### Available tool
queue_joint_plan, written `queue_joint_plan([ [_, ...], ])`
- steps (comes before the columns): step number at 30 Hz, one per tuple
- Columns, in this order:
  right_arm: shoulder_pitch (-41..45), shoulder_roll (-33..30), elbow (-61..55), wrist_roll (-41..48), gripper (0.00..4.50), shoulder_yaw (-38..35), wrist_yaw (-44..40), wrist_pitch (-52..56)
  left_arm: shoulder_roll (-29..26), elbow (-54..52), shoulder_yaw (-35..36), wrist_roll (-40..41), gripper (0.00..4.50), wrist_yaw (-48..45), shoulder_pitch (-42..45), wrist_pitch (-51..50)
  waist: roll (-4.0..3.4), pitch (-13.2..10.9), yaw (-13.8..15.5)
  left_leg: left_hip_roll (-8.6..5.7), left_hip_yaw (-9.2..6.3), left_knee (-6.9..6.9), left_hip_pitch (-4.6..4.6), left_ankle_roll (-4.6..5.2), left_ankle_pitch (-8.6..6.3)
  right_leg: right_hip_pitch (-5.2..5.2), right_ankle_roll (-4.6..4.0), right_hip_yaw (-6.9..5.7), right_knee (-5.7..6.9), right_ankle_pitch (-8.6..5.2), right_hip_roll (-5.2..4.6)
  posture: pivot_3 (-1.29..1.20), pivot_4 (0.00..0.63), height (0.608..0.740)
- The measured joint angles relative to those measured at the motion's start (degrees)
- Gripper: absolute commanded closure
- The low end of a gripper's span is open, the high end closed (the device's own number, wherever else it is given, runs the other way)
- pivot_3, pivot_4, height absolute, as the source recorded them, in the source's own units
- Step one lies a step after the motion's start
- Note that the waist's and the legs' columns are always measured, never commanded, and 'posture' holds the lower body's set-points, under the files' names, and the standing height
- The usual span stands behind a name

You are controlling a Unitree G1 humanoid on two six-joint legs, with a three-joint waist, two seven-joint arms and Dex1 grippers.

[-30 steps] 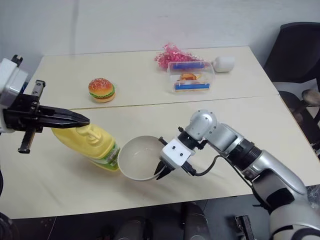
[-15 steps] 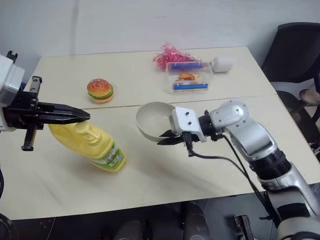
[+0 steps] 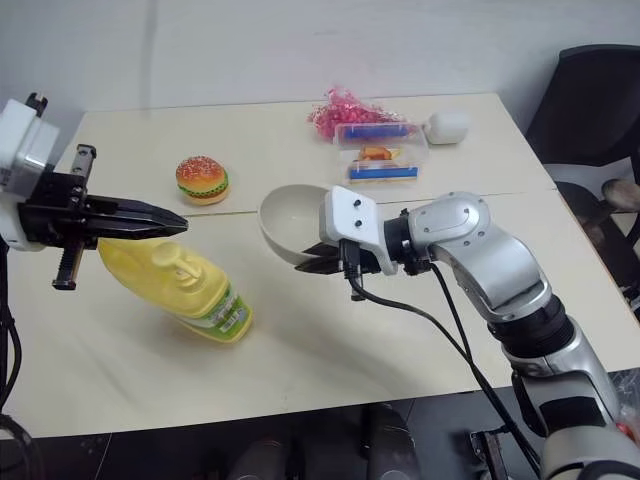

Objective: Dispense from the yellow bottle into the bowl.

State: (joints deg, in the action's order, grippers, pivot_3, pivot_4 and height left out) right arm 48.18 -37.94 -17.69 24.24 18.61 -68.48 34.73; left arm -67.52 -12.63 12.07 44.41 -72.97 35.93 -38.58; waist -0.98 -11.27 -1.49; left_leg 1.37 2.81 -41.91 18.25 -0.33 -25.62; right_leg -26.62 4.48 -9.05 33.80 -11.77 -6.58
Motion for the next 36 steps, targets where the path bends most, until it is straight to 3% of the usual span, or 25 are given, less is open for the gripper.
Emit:
queue_joint_plan([
  [8, 2.60, -0.82, -1.17, 2.59, 4.50, 2.44, -15.82, -4.54, 0.35, 1.67, -1.96, -0.29, 4.45, -1.45, 3.20, -0.05, 0.00, 0.00, -0.11, 0.00, 0.01, -0.02, -0.04, 0.00, 0.00, 0.00, 0.01, 0.02, 0.06, 0.00, 0.01, 0.00, 0.150, 0.740],
  [12, 2.67, -0.60, -1.13, 2.59, 4.50, 4.13, -19.54, -7.81, 0.38, 2.00, -2.05, -0.32, 4.45, -2.24, 3.91, -0.06, 0.00, 0.00, -0.11, 0.00, 0.02, -0.03, -0.04, 0.00, 0.00, 0.00, 0.01, 0.02, 0.05, 0.01, 0.00, 0.00, 0.150, 0.740],
  [24, 6.27, 0.12, 4.58, 1.21, 4.50, 8.05, -21.06, -18.53, -2.48, 1.58, -1.12, 1.11, 4.45, -6.34, 2.98, -3.05, 0.00, 0.00, -0.25, 0.00, 0.01, -0.04, -0.05, 0.00, 0.00, 0.00, 0.00, 0.01, 0.06, 0.00, 0.00, 0.00, 0.150, 0.740],
  [29, 9.17, -1.76, 8.80, 2.69, 4.50, 12.94, -21.13, -25.86, -5.33, 1.33, 3.13, 2.26, 4.45, -7.79, -0.10, -4.83, 0.00, 0.00, -0.19, 0.00, 0.00, -0.05, -0.04, 0.00, 0.00, 0.01, 0.00, 0.00, 0.04, 0.00, -0.01, 0.00, 0.150, 0.740],
  [36, 11.52, -2.75, 11.28, 5.50, 4.50, 16.99, -21.15, -30.68, -5.07, -0.82, 2.58, -0.44, 4.45, -7.82, -4.40, -1.10, 0.00, 0.00, -0.11, 0.01, 0.00, -0.06, -0.02, -0.01, 0.00, 0.00, 0.00, -0.01, 0.04, 0.00, -0.01, 0.00, 0.150, 0.740],
])
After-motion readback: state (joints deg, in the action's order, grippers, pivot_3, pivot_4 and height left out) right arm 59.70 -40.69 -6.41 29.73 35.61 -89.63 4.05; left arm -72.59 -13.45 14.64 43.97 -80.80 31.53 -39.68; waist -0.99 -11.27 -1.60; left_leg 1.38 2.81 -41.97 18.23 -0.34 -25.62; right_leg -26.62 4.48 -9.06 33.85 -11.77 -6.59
